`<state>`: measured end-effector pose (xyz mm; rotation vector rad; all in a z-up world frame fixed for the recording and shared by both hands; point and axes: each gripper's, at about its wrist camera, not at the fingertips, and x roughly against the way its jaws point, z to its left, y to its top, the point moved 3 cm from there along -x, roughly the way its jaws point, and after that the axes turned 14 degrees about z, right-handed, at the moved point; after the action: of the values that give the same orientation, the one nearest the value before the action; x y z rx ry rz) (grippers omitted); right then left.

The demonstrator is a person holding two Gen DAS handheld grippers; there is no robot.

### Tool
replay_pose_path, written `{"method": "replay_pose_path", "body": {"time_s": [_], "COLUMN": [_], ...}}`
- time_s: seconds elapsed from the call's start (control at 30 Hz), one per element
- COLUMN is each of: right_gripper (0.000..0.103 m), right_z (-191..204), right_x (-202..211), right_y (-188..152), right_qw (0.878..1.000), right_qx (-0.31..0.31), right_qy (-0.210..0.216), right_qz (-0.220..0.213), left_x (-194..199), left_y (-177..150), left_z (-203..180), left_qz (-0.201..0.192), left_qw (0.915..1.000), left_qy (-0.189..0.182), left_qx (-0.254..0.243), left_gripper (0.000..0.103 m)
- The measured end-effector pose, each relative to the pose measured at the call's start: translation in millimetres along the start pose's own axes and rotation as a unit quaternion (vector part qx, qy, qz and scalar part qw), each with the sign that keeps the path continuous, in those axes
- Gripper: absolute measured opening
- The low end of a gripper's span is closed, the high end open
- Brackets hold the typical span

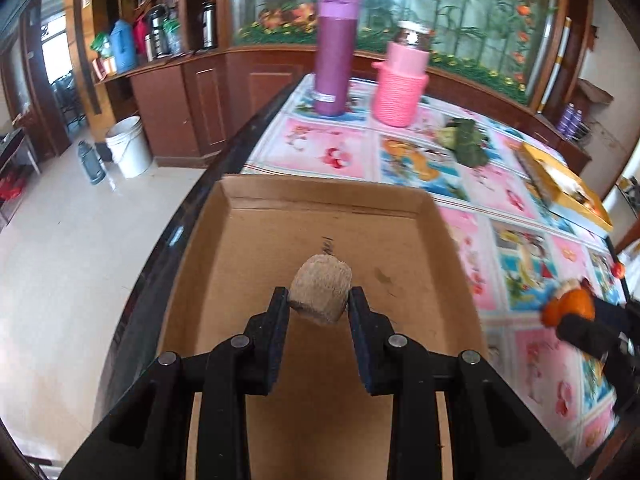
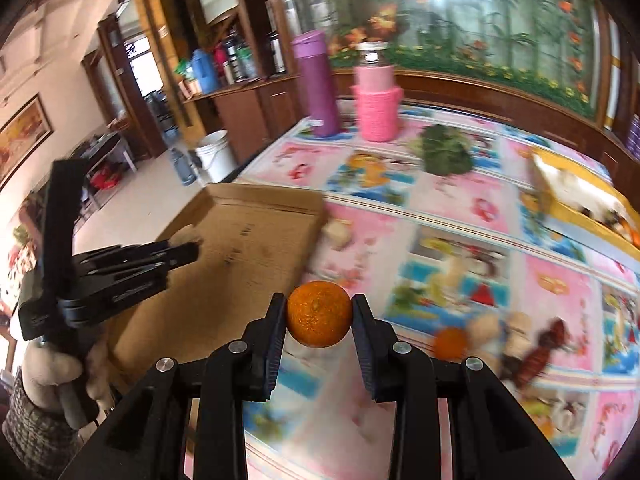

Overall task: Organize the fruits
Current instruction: 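Carry both held items into the cardboard tray and open both tools, then grasp a beige cork piece on the tablecloth with the right tool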

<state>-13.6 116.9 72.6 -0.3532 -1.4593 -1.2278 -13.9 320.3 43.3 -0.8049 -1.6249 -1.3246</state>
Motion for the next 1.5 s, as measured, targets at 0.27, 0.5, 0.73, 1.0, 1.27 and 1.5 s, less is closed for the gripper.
{"method": "replay_pose_path", "body": {"time_s": [0.27, 0.5, 0.73, 1.0, 1.27, 1.5], "right_gripper": [0.036, 0.036, 0.04, 0.052, 0.056, 0.056], "right_z": [58.2, 66.7, 68.4, 48.2, -33.0, -63.7], "right_x": [-83.1, -126.2, -123.9, -65.0, -23.4, -45.4], "right_y": [56.3, 68.6, 68.0, 60.6, 34.8, 28.9], "right_qw": [0.998, 0.995, 0.996, 0.998, 0.999, 0.999], "right_qx": [0.042, 0.049, 0.05, 0.054, 0.009, 0.004], "right_qy": [-0.012, -0.027, -0.024, -0.001, -0.05, -0.038], "right_qz": [0.045, 0.082, 0.073, 0.012, -0.016, 0.016], "left_x": [-46.4, -54.9, -46.2, 0.0, -0.1, 2.8], "left_y": [30.6, 34.3, 30.0, 8.9, -21.3, -38.8], "left_z": [35.9, 48.8, 47.2, 33.4, 6.7, -7.6], "left_qz": [0.053, 0.058, 0.048, 0.007, 0.0, 0.003], "left_qw": [0.9977, 0.996, 0.9954, 0.996, 0.9925, 0.9871], "left_qy": [0.0, -0.021, -0.026, -0.038, -0.078, -0.115], "left_qx": [0.043, 0.065, 0.078, 0.08, 0.095, 0.111], "left_gripper": [0.029, 0.033, 0.047, 0.058, 0.07, 0.07]}}
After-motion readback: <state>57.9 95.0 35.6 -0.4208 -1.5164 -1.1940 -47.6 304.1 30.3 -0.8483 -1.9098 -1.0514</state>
